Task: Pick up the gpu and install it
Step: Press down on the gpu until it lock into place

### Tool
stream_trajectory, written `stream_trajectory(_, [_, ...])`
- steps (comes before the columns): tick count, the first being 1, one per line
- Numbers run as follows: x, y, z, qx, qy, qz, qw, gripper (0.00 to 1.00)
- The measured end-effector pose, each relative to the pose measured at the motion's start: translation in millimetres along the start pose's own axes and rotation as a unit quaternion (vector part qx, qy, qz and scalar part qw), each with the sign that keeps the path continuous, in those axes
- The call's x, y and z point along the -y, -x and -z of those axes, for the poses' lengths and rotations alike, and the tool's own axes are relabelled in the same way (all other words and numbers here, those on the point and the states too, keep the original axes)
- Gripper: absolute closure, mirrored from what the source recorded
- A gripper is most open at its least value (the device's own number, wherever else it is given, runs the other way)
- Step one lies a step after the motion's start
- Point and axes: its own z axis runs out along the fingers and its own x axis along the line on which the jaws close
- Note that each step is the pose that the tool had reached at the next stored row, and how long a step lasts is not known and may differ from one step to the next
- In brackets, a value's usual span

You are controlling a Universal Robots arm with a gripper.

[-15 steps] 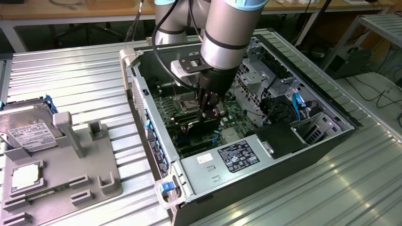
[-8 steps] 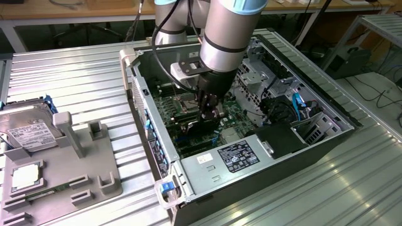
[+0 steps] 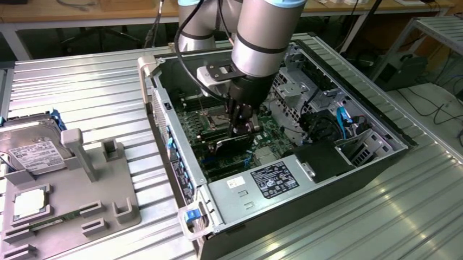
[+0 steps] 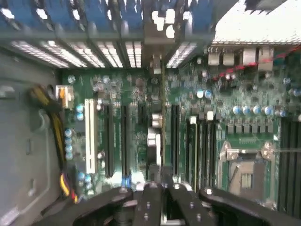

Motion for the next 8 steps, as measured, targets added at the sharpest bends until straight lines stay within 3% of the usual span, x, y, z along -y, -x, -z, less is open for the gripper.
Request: stream_trajectory(8, [-5.6,0.0,1.2,0.0,0.0004,0.001,1.0,0.89])
